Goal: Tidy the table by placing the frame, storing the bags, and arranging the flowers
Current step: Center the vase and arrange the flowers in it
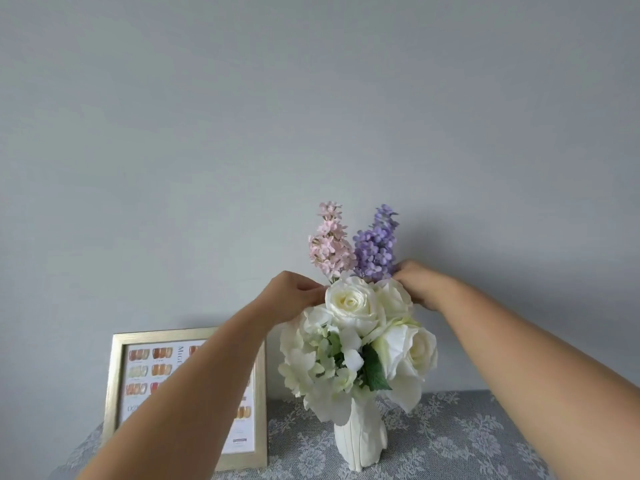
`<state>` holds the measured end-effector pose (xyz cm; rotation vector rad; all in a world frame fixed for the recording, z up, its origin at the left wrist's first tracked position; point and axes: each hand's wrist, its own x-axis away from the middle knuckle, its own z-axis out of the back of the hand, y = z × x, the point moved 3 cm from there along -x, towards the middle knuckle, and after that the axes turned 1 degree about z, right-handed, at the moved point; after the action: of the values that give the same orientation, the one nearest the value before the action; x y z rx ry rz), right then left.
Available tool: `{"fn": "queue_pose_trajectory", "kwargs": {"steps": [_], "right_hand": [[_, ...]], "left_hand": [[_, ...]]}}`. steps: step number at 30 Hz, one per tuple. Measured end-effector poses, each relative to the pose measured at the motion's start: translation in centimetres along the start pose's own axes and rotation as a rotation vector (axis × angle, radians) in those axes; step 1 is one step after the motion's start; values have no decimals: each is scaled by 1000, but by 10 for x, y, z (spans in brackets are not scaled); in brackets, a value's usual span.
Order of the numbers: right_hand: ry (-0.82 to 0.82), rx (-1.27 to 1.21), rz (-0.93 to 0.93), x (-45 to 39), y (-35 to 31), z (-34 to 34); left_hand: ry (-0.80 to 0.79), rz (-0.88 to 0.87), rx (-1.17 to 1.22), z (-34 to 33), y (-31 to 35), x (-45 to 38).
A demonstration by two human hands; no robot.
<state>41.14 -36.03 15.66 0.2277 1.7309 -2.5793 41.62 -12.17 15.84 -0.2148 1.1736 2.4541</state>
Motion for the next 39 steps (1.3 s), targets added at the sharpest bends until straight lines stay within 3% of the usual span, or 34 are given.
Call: {"fn": "queue_pose_trajectory", "kwargs": {"steps": [3, 6, 10, 16, 19, 22, 27, 30, 33, 36, 39], "right_hand": [[94, -102, 4, 21, 7, 16], [227, -311, 22, 53, 24, 23], [129, -574, 20, 97, 36, -1], [95, -406, 144, 109, 26, -33], [91, -365, 172, 106, 26, -30], [195, -450, 195, 108, 37, -13], [422, -754, -88, 113, 98, -12], [354, -698, -288, 116, 134, -47], [256, -590, -371, 121, 148, -83], [129, -480, -402, 121, 149, -108], [113, -367, -415, 120, 151, -121]], "left_hand": [[87, 36, 180, 19, -8, 14], [70, 25, 288, 15, -16, 48], [23, -25, 484, -24, -14, 89], [95, -3, 720, -56, 9, 99], [103, -1, 725, -58, 9, 103], [184, 26, 672, -48, -3, 112], [267, 156, 807, -55, -45, 125], [227, 310, 906, -87, -68, 131], [106, 416, 869, -122, -87, 137], [32, 420, 796, -146, -99, 143], [-14, 405, 743, -159, -103, 148]]}}
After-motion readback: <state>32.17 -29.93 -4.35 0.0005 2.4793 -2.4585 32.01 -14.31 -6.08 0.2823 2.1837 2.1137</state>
